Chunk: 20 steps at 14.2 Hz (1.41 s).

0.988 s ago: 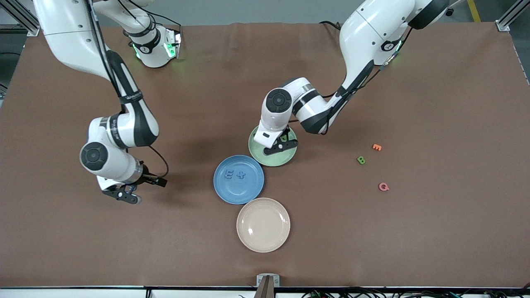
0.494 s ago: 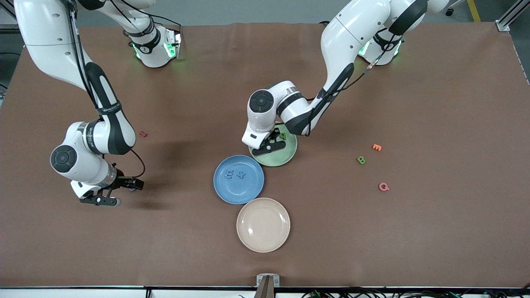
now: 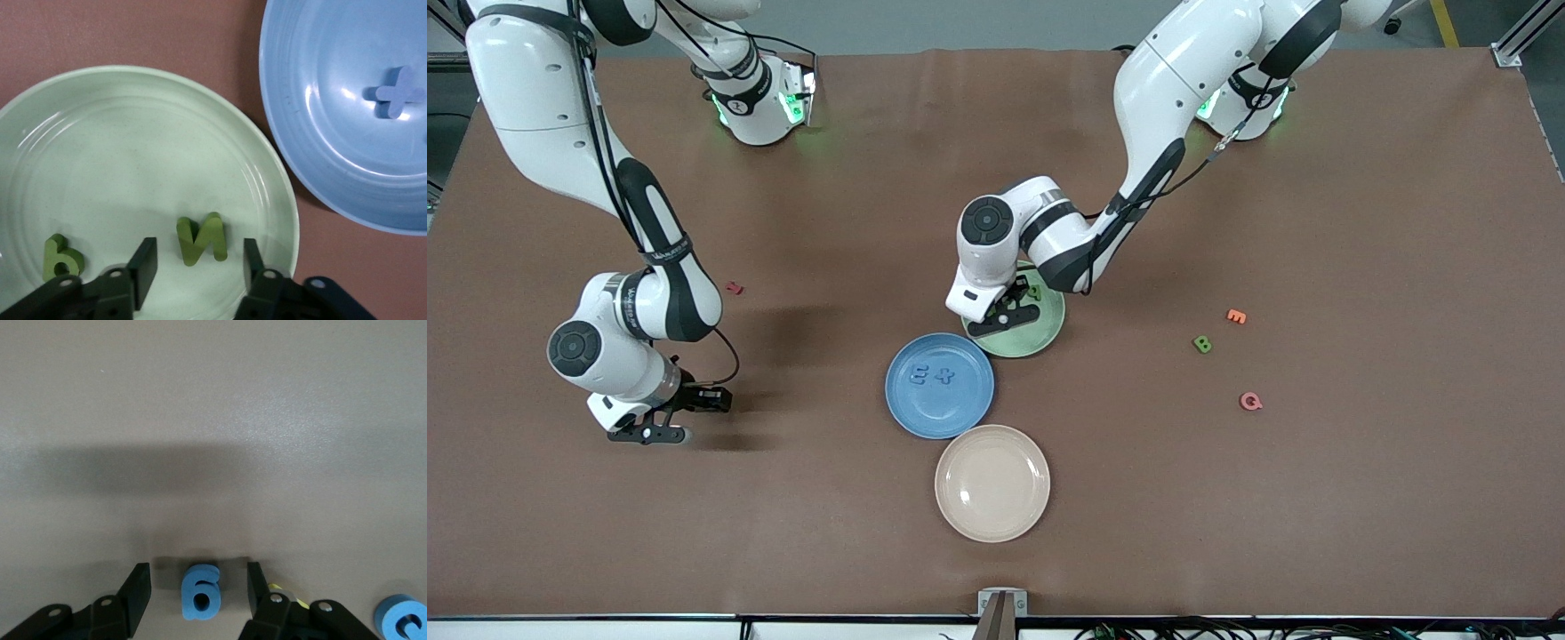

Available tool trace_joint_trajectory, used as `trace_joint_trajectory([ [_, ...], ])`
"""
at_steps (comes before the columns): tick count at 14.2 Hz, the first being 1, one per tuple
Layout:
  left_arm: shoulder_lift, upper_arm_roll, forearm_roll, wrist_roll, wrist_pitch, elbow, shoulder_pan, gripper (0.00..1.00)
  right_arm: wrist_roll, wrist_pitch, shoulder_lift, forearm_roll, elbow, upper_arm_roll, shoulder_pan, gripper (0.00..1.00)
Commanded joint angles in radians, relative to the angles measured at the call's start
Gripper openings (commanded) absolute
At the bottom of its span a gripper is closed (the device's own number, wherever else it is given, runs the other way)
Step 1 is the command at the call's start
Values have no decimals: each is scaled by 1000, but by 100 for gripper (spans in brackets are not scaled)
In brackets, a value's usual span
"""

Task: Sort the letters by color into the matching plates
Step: 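Release N on the green plate while the right gripper carries blue 6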

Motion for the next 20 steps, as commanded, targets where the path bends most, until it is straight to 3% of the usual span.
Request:
trace_joint_trajectory([
  [1,-20,7,0,-8,-24,16,7,90,-13,6,5,5,-3,16,-15,66],
  [4,-46,5,0,-5,-78,11,45,91,-14,-5,5,5,-4,16,-17,65],
  [7,-101,2,3,20,-116,-48,106,91,-2,1,5,7,-23,16,-17,52],
  [10,-196,-10,0,110,-116,-169,186,91,0,-7,3,7,-23,16,-17,6],
  [11,-221,-27,0,136,-115,-212,220,91,0,-10,3,7,-23,15,-17,0],
  [16,-319,-77,2,283,-103,-360,389,91,156,-83,-20,7,-11,19,43,0],
  [20,-333,-171,12,308,-58,-430,580,91,375,-148,-41,8,12,24,145,0],
])
